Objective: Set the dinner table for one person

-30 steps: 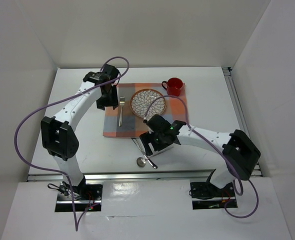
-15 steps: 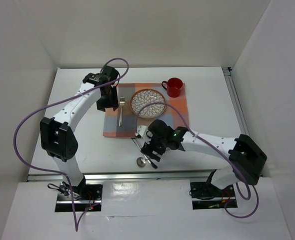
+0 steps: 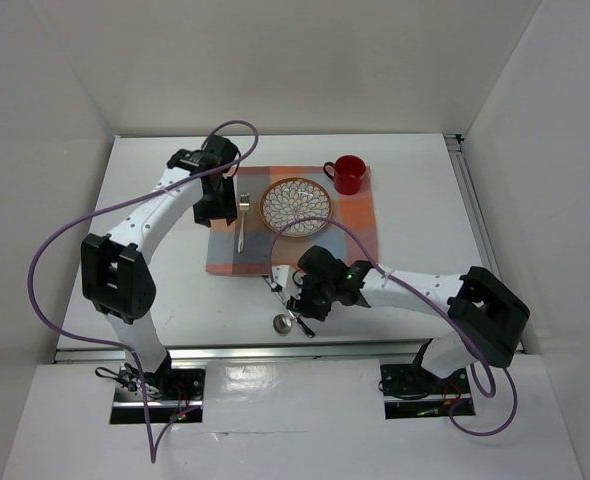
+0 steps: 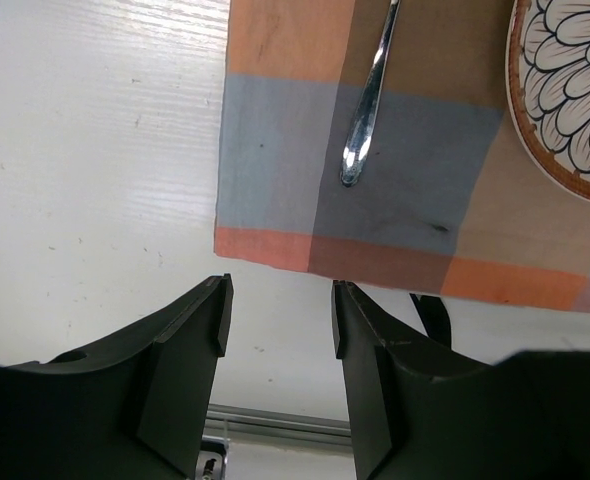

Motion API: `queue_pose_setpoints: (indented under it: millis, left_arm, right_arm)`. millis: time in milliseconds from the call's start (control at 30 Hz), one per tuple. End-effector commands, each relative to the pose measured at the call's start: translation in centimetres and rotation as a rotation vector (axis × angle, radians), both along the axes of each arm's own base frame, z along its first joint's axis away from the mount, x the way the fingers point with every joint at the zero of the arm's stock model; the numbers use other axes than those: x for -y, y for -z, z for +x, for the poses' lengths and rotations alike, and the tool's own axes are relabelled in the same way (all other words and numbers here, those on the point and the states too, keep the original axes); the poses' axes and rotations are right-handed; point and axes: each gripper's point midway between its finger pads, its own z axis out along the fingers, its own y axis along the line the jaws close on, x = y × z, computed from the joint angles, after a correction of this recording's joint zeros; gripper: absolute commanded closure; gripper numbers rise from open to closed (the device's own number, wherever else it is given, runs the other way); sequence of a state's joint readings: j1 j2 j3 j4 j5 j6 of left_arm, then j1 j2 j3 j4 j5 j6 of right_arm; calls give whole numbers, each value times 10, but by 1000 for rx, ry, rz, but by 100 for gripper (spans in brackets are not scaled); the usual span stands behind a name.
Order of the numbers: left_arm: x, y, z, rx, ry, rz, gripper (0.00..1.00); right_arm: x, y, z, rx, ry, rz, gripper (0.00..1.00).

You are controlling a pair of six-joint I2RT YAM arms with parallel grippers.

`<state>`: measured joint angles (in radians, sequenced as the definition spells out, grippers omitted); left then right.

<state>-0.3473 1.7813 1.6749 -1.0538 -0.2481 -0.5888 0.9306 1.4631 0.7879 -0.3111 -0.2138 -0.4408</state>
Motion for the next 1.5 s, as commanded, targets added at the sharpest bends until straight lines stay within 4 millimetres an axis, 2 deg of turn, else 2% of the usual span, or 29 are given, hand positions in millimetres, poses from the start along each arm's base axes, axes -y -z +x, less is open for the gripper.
queue_pose_setpoints:
  millis: [0, 333, 433, 567, 667, 833, 1000, 1067, 1100, 1167, 1200, 1233, 1333, 1367, 1400, 1433, 1467]
  left_arm:
    - [-5, -11, -4, 36, -26, 3, 39]
    - [-6, -5, -8, 20, -34, 6, 39]
    - [-9, -6, -6, 28, -50, 21, 39]
    - [-9, -2, -8, 11, -49, 28, 39]
    - [-9, -2, -8, 11, -49, 28, 39]
    - [-9, -2, -6, 11, -49, 28, 40]
    - [-9, -2, -6, 11, -49, 28, 40]
    - [-8, 2, -5, 3, -58, 28, 40]
    - [-7, -1, -3, 12, -58, 24, 40]
    - [-7, -1, -3, 12, -58, 24, 40]
    - [-7, -4, -1, 22, -58, 20, 40]
    - [-7, -4, -1, 22, -58, 20, 40]
    - [-7, -4, -1, 15, -58, 23, 40]
    - [-7, -4, -1, 15, -58, 23, 40]
    - [-7, -8, 2, 30, -71, 23, 40]
    - [-8, -7, 0, 22, -71, 26, 40]
    - [-7, -10, 2, 31, -79, 19, 39]
  right_arm:
    - [-5, 1, 9, 41, -13, 25, 50]
    - [5, 26, 18, 56, 0, -20, 49]
    - [6, 31, 21, 25, 9, -6, 54]
    - [3, 32, 23, 16, -8, 7, 70]
    - [5, 34, 22, 7, -16, -11, 98]
    - [5, 34, 19, -6, -22, -11, 100]
    - [-2, -1, 32, 52, -8, 44, 100]
    - [0, -24, 37, 97, 8, 61, 100]
    - [2, -48, 44, 160, 32, 86, 100]
    - [4, -58, 45, 179, 41, 93, 100]
    - [6, -74, 48, 222, 57, 117, 100]
    - [9, -80, 48, 232, 75, 126, 100]
    - [17, -106, 57, 273, 211, 172, 100]
    - [20, -109, 59, 273, 256, 179, 100]
    - [31, -117, 70, 281, 401, 195, 100]
    - [34, -118, 73, 274, 466, 200, 100]
    - [44, -123, 82, 273, 608, 230, 100]
